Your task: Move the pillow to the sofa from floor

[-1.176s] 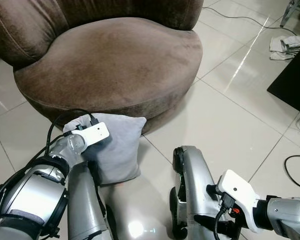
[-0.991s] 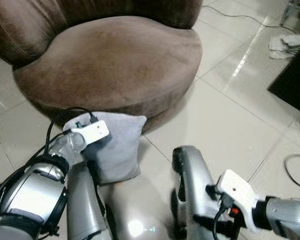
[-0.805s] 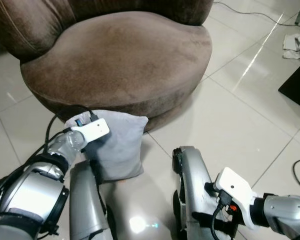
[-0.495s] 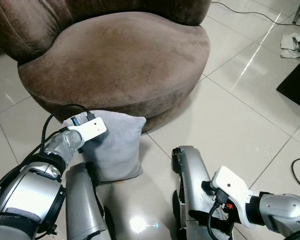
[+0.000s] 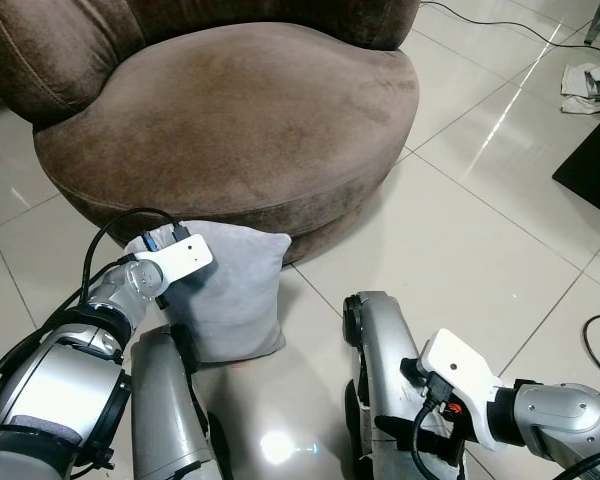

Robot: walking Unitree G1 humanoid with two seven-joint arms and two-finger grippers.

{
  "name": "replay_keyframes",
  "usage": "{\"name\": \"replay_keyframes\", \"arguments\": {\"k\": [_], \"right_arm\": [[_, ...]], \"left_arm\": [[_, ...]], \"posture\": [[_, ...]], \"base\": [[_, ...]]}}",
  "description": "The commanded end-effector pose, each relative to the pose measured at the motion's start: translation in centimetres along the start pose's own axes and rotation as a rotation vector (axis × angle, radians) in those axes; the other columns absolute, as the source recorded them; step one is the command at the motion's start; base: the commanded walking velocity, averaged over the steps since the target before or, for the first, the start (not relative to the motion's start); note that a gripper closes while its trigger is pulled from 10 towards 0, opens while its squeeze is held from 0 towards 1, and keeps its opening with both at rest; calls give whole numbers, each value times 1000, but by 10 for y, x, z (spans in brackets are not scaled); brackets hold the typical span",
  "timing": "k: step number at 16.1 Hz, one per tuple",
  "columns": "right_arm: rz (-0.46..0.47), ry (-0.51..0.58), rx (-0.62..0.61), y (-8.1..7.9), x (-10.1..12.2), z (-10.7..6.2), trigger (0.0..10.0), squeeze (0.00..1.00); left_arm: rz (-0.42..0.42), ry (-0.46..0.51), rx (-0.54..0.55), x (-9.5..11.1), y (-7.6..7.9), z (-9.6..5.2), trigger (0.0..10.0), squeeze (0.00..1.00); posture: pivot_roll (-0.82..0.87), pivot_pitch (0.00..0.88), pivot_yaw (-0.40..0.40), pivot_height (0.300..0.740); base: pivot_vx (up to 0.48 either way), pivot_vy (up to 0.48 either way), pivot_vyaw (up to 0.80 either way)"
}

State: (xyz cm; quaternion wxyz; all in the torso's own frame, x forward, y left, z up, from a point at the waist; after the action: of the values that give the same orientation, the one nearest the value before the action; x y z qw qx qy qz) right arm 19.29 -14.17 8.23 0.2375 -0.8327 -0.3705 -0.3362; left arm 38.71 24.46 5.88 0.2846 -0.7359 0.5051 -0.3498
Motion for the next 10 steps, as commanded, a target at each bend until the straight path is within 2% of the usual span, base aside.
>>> {"name": "replay_keyframes", "arguments": {"k": [1,8,9,10], "right_arm": [[43,-48,10,-3,-13,3,10000,0],[53,-47,13,-4,-13,5,10000,0],[49,-47,11,-3,-13,7,10000,0],[46,-43,6,-1,-11,10,10000,0]], "left_arm": [[5,-6,-29,-3,9,0,0,0],[-17,-21,-33,-8,15,1,0,0],[-20,-28,-36,-10,17,1,706,0],[-12,-33,-36,-11,18,1,10000,0]], "posture": [[-387,265,3,422],[-380,273,-3,422],[-374,269,-4,422],[-365,262,-4,422]], "base": [[0,0,0],[0,0,0],[0,0,0],[0,0,0]]}}
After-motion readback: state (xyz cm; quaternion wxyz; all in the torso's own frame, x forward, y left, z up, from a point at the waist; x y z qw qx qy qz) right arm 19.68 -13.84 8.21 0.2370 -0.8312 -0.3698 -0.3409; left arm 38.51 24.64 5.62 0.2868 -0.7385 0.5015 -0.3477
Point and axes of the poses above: a point about 5 cm out from each wrist's last joint towards the gripper, its own z axis pointing out of the wrist towards the gripper, its own x axis along the axis of the wrist's last joint, y = z × x, the point moved 4 cm from there along z, pointing out of the wrist towards the gripper, and after that the axes turned 6 degrees about z, right-handed, at the moved point
